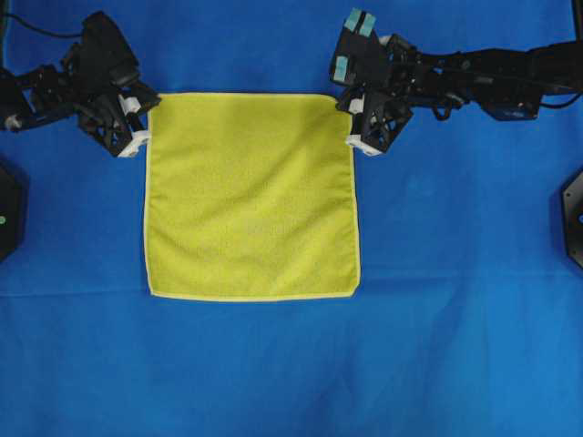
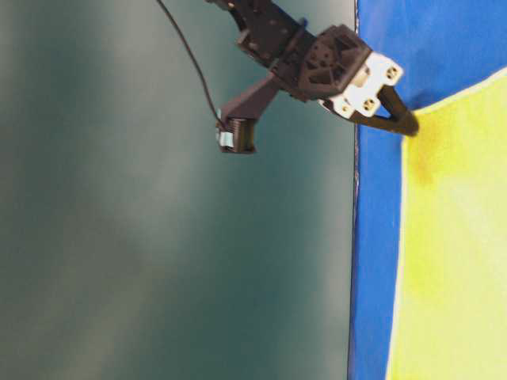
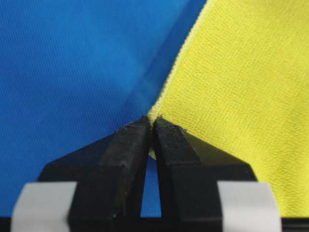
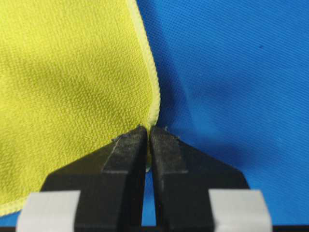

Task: Fold the yellow towel.
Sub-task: 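Lift the far edge with both grippers and fold it toward the near edge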

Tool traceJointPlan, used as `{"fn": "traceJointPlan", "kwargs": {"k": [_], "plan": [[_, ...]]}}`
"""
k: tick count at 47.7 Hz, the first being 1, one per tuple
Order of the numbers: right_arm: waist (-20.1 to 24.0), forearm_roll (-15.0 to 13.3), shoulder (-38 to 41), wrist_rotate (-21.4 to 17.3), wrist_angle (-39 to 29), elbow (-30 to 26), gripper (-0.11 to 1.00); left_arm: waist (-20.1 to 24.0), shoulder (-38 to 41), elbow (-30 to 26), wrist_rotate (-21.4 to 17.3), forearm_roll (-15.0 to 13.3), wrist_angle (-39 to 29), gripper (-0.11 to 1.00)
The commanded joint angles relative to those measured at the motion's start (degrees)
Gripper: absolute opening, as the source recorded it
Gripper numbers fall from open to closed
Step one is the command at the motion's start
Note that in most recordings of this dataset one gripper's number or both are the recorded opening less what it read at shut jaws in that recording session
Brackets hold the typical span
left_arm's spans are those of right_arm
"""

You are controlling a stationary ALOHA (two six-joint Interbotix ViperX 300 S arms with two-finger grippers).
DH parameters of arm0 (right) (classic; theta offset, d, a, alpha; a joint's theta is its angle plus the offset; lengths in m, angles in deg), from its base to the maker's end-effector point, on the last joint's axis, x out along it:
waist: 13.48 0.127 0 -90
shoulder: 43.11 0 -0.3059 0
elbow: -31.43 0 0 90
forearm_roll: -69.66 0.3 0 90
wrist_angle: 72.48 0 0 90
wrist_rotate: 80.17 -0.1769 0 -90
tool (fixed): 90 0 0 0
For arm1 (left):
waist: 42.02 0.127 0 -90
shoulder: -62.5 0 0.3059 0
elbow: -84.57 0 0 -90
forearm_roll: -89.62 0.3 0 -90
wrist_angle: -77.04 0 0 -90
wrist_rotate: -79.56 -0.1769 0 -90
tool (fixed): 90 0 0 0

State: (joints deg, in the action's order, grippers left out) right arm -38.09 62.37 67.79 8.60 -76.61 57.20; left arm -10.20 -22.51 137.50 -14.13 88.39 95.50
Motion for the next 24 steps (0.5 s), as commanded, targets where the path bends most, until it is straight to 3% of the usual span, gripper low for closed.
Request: {"fn": "traceJointPlan", "kwargs": {"k": [1,16,24], "plan": [[0.0,0.0,-3.7,-0.1,-0.4,-0.3,0.02,-0.1,-2.7,-1.6,-0.2,0.0,-2.1,0.03],[0.0,0.0,-5.2,-0.1,-0.4,0.1,0.02,-0.3,-7.5,-1.1,-0.1,0.0,-6.1,0.03],[1.5,0.1,-6.2,-0.3,-1.3,0.4,0.02,-3.3,-8.5,-0.9,0.2,0.0,-8.3,0.03]]}}
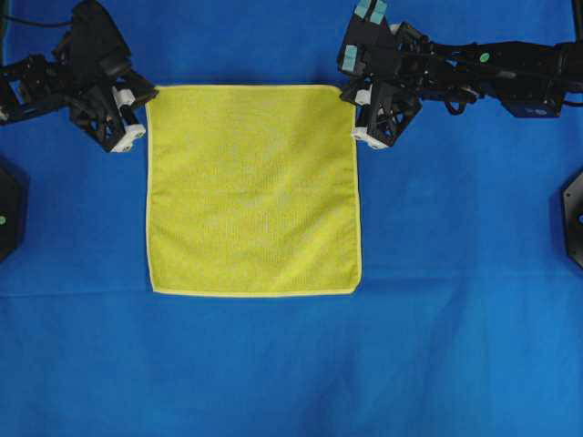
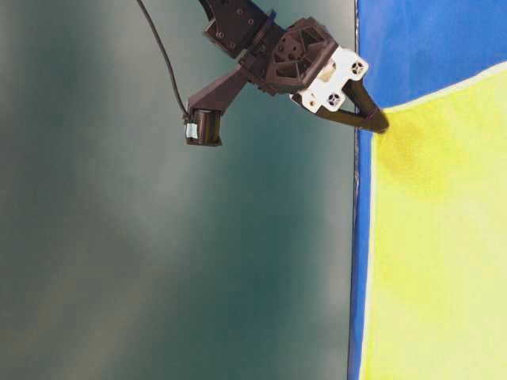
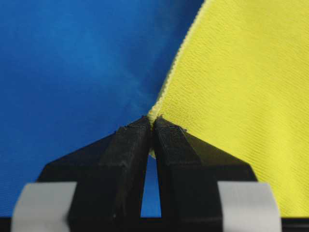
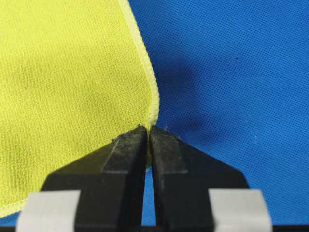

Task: Fold the yellow towel.
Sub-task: 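Lift the far edge with both grippers and fold it toward the near edge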

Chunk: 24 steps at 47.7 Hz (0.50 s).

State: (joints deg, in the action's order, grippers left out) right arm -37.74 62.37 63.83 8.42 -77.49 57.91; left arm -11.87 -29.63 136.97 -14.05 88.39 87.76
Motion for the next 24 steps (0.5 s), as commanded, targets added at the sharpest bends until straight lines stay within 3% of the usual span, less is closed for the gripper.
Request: {"fn": "traceJointPlan", "kwargs": {"k": [1,13,24], "plan": [[1.6,0.1,-2.5,-0.1,-0.7,-0.2,0.02,-2.3,-1.6,-0.4,0.2,0.0,-1.1,0.03],[8.6,1.8,-6.1,-2.2,-3.3,2.1,0.02,-13.8,-5.5,0.0,1.5,-0.2,-10.3,0.03],[17.1,2.1,-6.8,-8.1,-5.1,3.2,0.02,-27.2,-7.9,0.0,9.4,-0.3,-15.1,0.03]]}}
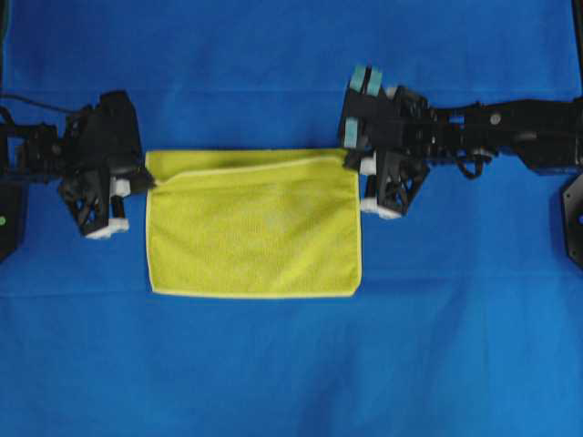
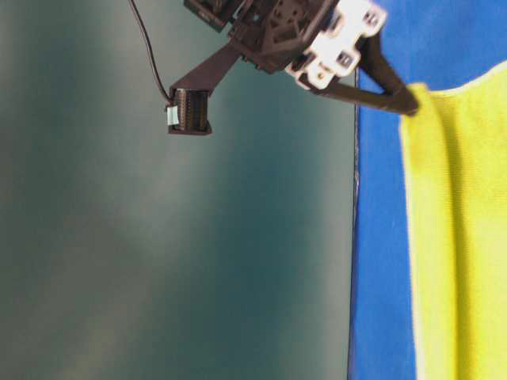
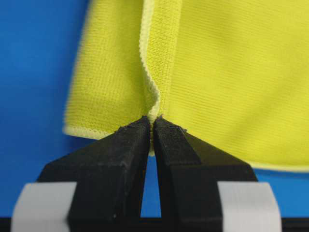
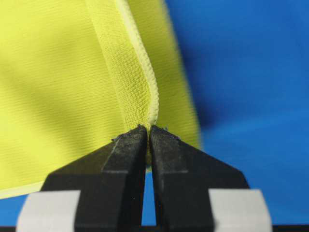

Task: Fold the yellow towel.
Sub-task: 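Lift the far edge with both grippers and fold it toward the near edge, then lower the folded edge onto the near edge and release both grippers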

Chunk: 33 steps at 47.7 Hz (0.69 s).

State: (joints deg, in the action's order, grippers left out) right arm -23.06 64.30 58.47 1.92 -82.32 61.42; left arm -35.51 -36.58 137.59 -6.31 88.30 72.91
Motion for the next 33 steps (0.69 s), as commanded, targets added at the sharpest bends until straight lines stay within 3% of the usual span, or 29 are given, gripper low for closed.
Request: {"fn": "traceJointPlan", "kwargs": {"k": [1,16,23,33], "plan": [[3.1,0.2,-1.5,-2.1,-0.4,-0.3,0.02,-4.5,-1.0,-0.5,2.6,-0.2,-0.2,0.03],[12.9,0.2,-1.3,-8.7,-0.4,0.1,0.02,-19.2,2.1,-2.5,15.6,-0.2,-0.1,0.03],[15.1,0.2,-0.9,-11.1,-0.4,-0.3,0.02,-23.0,4.2,-4.3,17.1,-0.2,-0.1,0.03],[15.6,0.2,-0.7,-12.0,0.7,-0.4,0.02,-23.5,5.4,-5.2,17.1,-0.2,-0.2,0.03]]}}
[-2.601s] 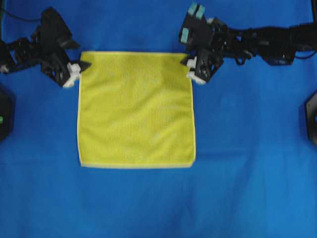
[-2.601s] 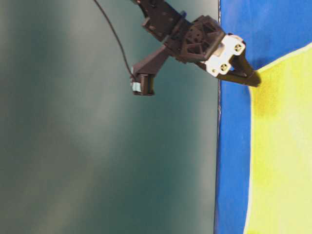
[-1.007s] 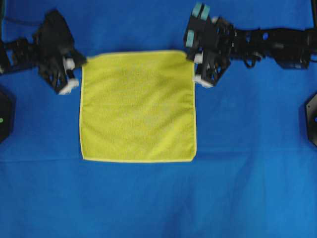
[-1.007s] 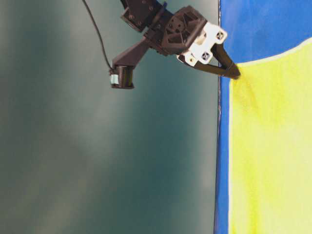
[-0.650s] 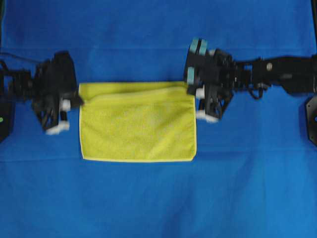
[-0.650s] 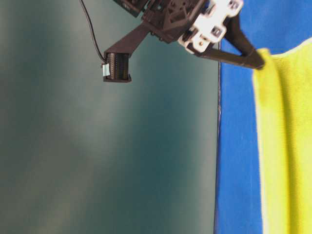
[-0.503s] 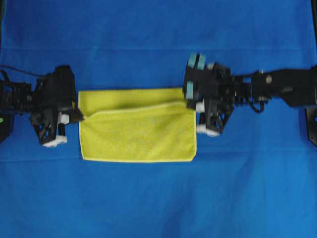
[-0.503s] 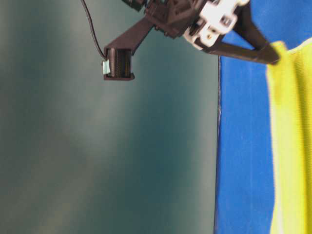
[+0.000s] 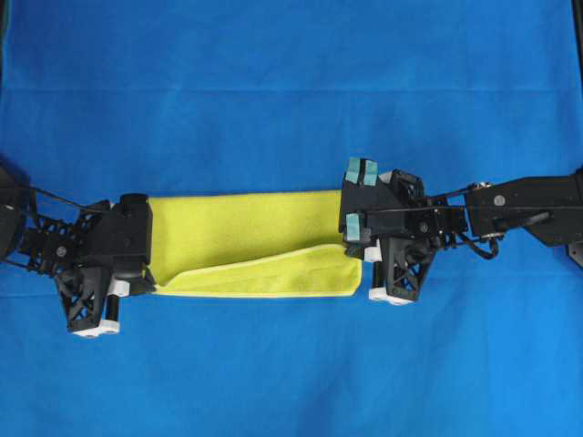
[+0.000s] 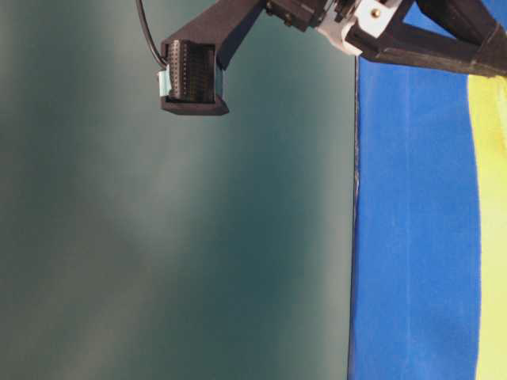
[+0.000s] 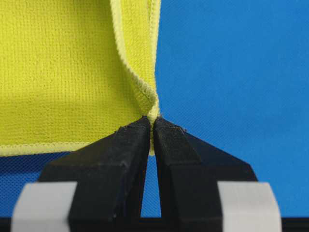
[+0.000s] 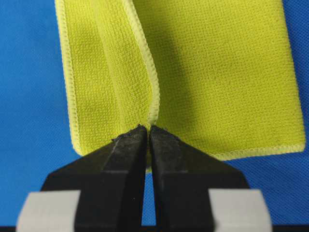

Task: Fold the yellow towel.
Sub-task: 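Lower the folded edge onto the near edge and release both grippers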

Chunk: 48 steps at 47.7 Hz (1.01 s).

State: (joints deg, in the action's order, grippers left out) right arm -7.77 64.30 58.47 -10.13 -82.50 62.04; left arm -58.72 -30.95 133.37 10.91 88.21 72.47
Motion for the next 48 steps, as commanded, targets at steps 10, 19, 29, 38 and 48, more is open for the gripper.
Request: {"fn": "traceJointPlan", "kwargs": {"k": [10,19,29,38,48], "plan": [[0.4,0.2,-0.4,0.1,1.4,-1.6,0.03,0.0,-0.7,-0.7,-0.1,-0.1,0.4,0.03],[1.6,0.0,-0.2,0.2,0.6,-2.8,0.44,-0.2,-1.3,-1.1,-0.4,-0.1,0.7,0.36],[1.9,-1.0,-3.3,0.7,-3.6,-3.5,0.60,0.5,-5.5,0.4,-2.2,0.0,0.4,0.79],[-2.4,-4.5,-5.2,0.6,-3.4,-2.8,0.60,6.8,-8.5,2.4,-5.6,0.0,1.1,0.65],[-9.0,-6.5,-3.4,0.7,-1.4,-2.0,0.60,16.2,-7.3,2.7,-11.2,0.0,2.8,0.65]]}}
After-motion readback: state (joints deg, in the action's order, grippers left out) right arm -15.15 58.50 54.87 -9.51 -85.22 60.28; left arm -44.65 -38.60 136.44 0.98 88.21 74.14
